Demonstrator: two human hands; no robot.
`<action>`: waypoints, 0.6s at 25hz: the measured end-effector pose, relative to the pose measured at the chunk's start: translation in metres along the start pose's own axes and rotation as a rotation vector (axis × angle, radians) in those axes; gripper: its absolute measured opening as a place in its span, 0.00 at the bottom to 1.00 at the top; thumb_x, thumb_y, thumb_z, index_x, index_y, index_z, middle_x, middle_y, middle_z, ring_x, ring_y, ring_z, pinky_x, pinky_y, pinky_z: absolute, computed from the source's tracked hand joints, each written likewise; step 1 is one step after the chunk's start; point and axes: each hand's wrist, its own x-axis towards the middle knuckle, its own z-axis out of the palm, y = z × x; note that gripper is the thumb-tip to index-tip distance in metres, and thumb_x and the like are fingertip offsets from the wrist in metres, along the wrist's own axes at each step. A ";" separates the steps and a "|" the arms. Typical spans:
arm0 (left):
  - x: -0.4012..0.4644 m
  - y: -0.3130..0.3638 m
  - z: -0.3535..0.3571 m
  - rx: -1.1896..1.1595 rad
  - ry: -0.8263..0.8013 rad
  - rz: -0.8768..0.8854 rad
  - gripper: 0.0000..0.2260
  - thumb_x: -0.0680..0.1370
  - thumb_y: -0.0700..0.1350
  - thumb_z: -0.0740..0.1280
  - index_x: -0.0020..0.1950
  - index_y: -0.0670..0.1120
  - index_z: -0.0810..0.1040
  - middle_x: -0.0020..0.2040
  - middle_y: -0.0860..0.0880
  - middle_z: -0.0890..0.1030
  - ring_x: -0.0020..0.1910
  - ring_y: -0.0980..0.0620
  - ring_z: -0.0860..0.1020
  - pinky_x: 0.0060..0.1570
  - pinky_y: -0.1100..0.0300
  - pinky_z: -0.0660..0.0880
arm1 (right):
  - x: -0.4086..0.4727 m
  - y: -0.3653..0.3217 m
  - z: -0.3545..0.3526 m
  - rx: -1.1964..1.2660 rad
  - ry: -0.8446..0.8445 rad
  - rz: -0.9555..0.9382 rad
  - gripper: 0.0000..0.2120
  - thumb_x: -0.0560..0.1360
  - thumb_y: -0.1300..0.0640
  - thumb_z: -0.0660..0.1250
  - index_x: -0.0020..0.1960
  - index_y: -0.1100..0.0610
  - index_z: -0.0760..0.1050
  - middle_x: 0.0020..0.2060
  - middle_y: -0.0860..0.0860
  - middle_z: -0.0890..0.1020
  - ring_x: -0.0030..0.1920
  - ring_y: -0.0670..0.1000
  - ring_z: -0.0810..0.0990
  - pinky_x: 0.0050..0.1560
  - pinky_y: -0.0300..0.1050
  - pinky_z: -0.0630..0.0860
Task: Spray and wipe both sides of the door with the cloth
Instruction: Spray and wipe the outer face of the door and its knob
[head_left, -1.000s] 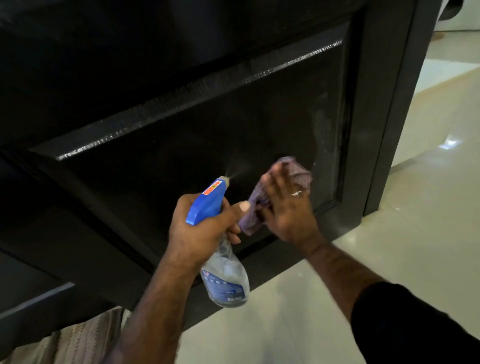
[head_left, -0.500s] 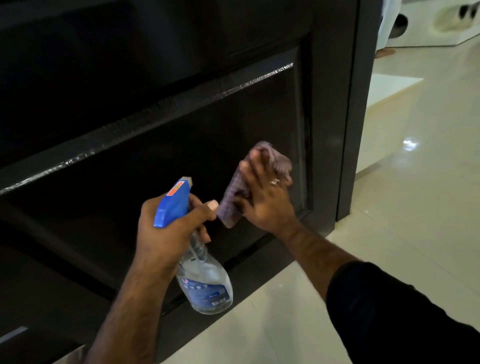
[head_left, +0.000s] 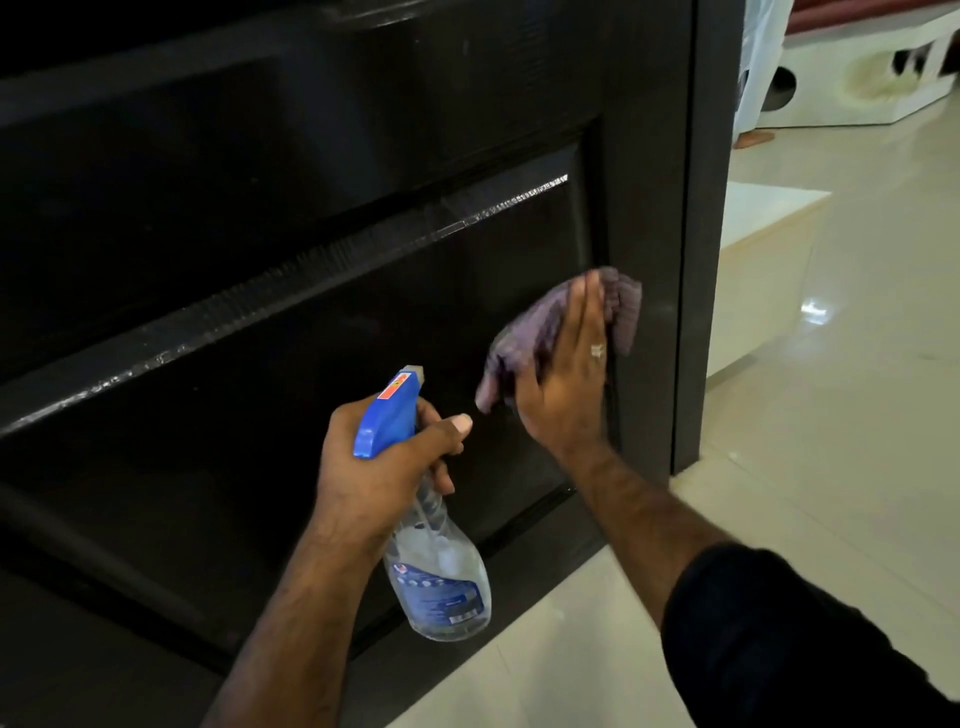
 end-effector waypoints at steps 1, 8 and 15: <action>0.002 0.000 0.001 0.000 0.001 -0.002 0.09 0.75 0.40 0.77 0.41 0.38 0.79 0.38 0.38 0.83 0.30 0.40 0.80 0.38 0.47 0.83 | -0.026 0.011 0.002 -0.014 -0.035 0.041 0.46 0.82 0.44 0.63 0.86 0.66 0.45 0.87 0.62 0.46 0.87 0.61 0.44 0.83 0.70 0.54; 0.004 0.026 -0.021 -0.025 0.045 0.005 0.08 0.76 0.38 0.75 0.41 0.37 0.79 0.40 0.37 0.84 0.30 0.42 0.80 0.39 0.46 0.81 | 0.111 -0.104 -0.005 -0.015 0.148 0.142 0.42 0.82 0.40 0.52 0.85 0.70 0.53 0.85 0.67 0.53 0.86 0.66 0.50 0.85 0.65 0.48; -0.005 0.034 -0.044 -0.046 0.109 0.023 0.08 0.75 0.34 0.75 0.37 0.40 0.79 0.38 0.31 0.80 0.28 0.41 0.78 0.38 0.47 0.79 | 0.048 -0.116 0.005 -0.117 0.036 -0.514 0.37 0.84 0.47 0.66 0.83 0.69 0.59 0.84 0.66 0.57 0.86 0.65 0.53 0.83 0.68 0.54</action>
